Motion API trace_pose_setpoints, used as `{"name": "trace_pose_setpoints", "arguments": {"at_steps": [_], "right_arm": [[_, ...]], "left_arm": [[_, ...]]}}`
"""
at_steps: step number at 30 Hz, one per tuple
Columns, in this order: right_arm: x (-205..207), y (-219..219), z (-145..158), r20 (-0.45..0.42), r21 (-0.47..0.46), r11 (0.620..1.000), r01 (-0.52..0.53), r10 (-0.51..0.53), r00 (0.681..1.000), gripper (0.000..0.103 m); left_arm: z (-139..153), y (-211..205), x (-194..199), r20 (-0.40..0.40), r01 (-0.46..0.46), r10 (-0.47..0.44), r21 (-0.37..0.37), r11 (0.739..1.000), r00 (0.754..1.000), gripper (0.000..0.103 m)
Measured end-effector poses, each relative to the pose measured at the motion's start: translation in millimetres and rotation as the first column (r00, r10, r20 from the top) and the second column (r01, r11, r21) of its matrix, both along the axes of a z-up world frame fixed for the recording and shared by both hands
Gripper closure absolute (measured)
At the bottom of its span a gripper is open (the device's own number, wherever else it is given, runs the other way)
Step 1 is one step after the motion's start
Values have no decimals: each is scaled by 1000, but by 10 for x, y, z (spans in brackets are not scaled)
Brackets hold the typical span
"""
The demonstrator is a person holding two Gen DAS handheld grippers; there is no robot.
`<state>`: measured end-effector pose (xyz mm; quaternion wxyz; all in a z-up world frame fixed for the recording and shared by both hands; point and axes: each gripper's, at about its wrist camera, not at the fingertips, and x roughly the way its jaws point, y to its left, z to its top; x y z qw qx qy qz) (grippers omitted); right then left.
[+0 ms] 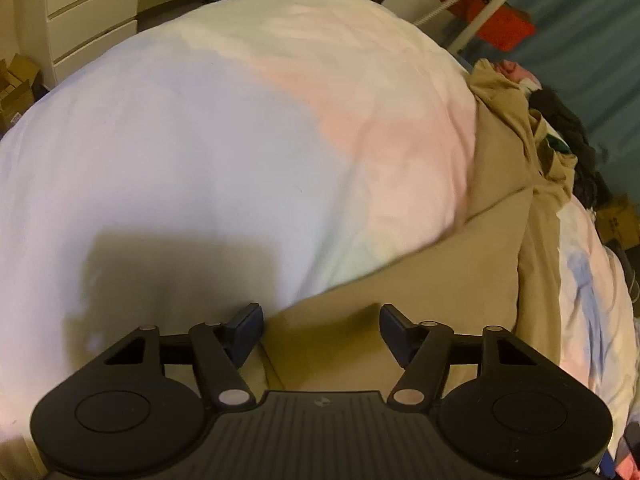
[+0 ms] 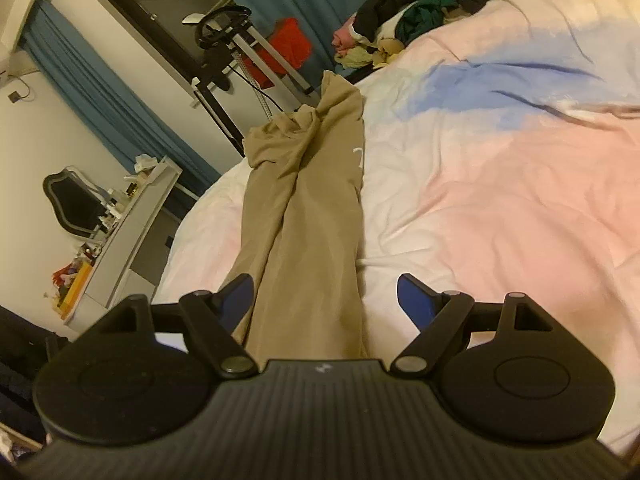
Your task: Fold clothes
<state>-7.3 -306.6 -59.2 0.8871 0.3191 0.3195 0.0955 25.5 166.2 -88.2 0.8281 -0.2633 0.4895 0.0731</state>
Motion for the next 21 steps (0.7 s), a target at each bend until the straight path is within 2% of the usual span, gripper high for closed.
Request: {"name": "trace_pose_setpoints", "arguments": {"at_steps": [6,8,11,13,15,16,19,21], "right_arm": [[9,-5,-13,1,8,1000,-4,4,1000,22],[21,1,-32,-7,8,1000,-8,8,1000,22],[33,10,-55,-20,7,1000,-9,9,1000,22],[34,16,-55,-22,4,1000,-8,8,1000,22],[33,24,-52,-21,3,1000,-13,13,1000,22],[32,28,-49,-19,2,1000,-15,15,1000,22],[30,34,-53,-17,-2,1000,-16,15,1000,22],[28,30,-59,-18,2,1000,-15,15,1000,22]], "left_arm": [[-24,-172,74,-21,58,-57,84,995,998,36],[-8,-211,73,-22,67,-65,109,992,998,41],[25,-224,37,-20,71,-69,125,990,997,62],[52,-252,39,-22,87,-85,136,987,996,82],[93,-283,29,-21,113,-111,144,983,994,92],[122,-301,13,-18,129,-128,149,980,992,95],[262,-388,-106,7,193,-198,205,960,980,96],[383,-493,-221,45,235,-258,286,929,965,97]]}}
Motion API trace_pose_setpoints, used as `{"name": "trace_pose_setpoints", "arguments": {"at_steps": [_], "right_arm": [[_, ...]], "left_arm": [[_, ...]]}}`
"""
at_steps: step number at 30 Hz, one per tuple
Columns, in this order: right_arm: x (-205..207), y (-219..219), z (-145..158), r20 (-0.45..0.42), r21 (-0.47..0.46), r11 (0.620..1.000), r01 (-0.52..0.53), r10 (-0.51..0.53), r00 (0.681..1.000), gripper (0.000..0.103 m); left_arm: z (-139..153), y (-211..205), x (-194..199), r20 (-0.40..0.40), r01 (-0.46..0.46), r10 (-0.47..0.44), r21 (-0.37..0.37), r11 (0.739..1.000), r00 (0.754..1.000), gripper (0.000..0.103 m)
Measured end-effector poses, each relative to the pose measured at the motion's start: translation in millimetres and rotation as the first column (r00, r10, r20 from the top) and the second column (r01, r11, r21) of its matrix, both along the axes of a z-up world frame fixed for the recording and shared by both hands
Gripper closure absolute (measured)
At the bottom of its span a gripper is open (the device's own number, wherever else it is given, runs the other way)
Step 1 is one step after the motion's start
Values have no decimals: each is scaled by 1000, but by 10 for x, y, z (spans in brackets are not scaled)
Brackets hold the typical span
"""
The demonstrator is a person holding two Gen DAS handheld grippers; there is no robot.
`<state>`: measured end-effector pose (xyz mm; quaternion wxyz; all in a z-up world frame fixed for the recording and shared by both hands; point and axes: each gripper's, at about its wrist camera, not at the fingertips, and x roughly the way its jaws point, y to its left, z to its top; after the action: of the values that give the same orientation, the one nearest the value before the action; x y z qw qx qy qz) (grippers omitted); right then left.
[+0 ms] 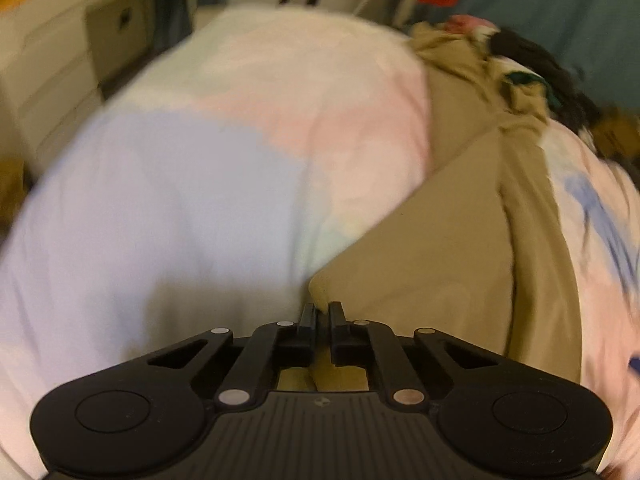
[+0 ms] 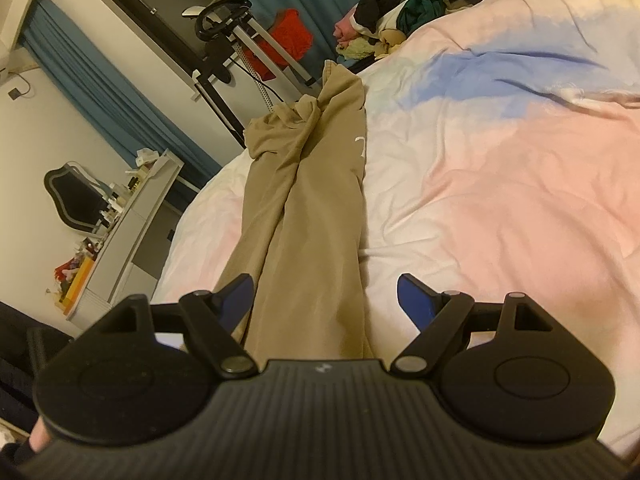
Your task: Fold clothes
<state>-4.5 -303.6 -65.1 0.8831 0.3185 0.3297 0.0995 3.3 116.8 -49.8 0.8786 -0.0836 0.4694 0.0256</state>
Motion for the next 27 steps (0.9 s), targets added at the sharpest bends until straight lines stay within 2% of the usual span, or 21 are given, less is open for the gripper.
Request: {"name": "trace_pose_setpoints", "arguments": {"at_steps": [4,8,13,15,17,21,27], "right_arm": [[-6,-9,14,6,6,1000,1,-1,1000,22],[-16,-8,31,11,10,1000,2,-2,1000,22],[-25,-36,31,10,20,1000,14,-14,1000,22],[-22,-59,25,6,28,999,21,-22,1000,22],[-19,-78,16,2,34,999,28,-28,1000,22],[-16,-112,-7,-9,43,998,40,-40,999,22],[1,-152,-91,-41,71,997,42,-39,998,21]], "left_arm": [[252,-238,-286,116,118,-132,122,986,984,97],[456,-502,-622,194,234,-272,198,952,942,97],[508,-983,-967,221,398,-461,275,875,860,97],[468,-1171,-1073,216,455,-527,306,836,822,97],[392,-1339,-1112,205,495,-568,318,809,797,97],[180,-1569,-987,167,546,-593,258,797,788,97],[-176,-1615,-706,46,582,-596,162,797,802,96]]}}
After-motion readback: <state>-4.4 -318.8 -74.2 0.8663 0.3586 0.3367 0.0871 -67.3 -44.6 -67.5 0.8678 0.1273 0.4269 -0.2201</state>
